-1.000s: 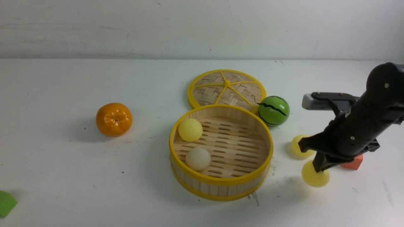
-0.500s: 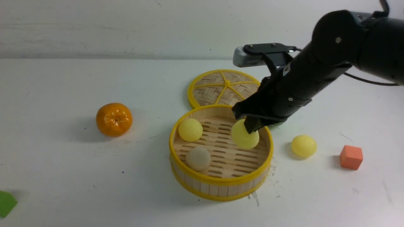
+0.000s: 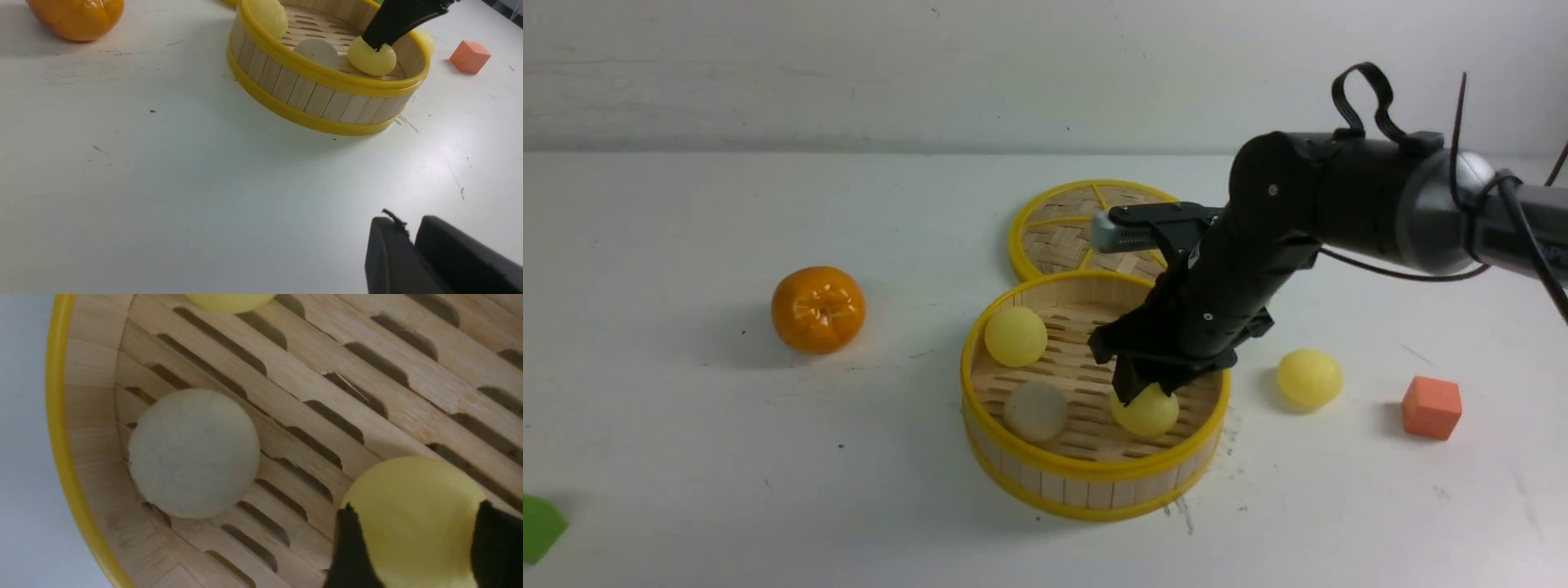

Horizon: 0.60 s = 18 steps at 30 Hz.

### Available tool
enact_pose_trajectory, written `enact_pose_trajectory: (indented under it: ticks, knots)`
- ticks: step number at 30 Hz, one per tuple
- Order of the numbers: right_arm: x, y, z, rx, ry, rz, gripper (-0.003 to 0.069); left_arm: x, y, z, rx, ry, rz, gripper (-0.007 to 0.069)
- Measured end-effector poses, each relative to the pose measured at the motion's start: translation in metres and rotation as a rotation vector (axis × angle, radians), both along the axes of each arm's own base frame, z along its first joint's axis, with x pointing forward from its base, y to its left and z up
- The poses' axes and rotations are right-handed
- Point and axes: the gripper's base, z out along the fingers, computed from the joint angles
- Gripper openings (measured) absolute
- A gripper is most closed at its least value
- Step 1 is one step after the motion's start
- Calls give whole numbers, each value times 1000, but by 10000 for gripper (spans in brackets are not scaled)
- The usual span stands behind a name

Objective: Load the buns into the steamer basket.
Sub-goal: Use the right arm to put the steamed stuffed bun into the steamer, then use the right arm to grab a steamed stuffed bun

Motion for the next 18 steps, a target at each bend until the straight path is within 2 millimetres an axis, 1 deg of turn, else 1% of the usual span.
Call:
enact_pose_trajectory:
  ticks: [1, 3, 4, 5, 6, 7, 8, 9, 11, 13, 14, 15, 16, 17, 18]
  knots:
    - [-1, -1, 7, 4, -14, 0, 485, 0, 0, 0, 0, 0, 0, 92]
    - [-3, -4, 23, 12, -52, -3, 548, 0, 0, 0, 0, 0, 0, 92]
    - [-5, -9, 36, 20, -78, -17, 568, 0, 0, 0, 0, 0, 0, 92]
    - [-5, -10, 38, 19, -84, -19, 573, 0, 0, 0, 0, 0, 0, 92]
    - [-8, -23, 56, 15, -118, -49, 578, 0, 0, 0, 0, 0, 0, 94]
    - [-8, -25, 58, 8, -119, -53, 577, 0, 0, 0, 0, 0, 0, 94]
    - [-8, -32, 63, 1, -126, -69, 573, 0, 0, 0, 0, 0, 0, 95]
    - [-6, -45, 69, -25, -133, -102, 556, 0, 0, 0, 0, 0, 0, 97]
    - [-1, -68, 66, -72, -94, -175, 510, 0, 0, 0, 0, 0, 0, 101]
    - [6, -89, 56, -109, -35, -244, 462, 0, 0, 0, 0, 0, 0, 102]
    - [6, -89, 55, -110, -30, -246, 456, 0, 0, 0, 0, 0, 0, 102]
    - [13, -104, 45, -124, 3, -292, 409, 0, 0, 0, 0, 0, 0, 101]
    - [18, -110, 36, -130, 26, -314, 380, 0, 0, 0, 0, 0, 0, 101]
    - [20, -113, 33, -132, 30, -321, 369, 0, 0, 0, 0, 0, 0, 101]
    - [27, -120, 20, -139, 50, -343, 328, 0, 0, 0, 0, 0, 0, 101]
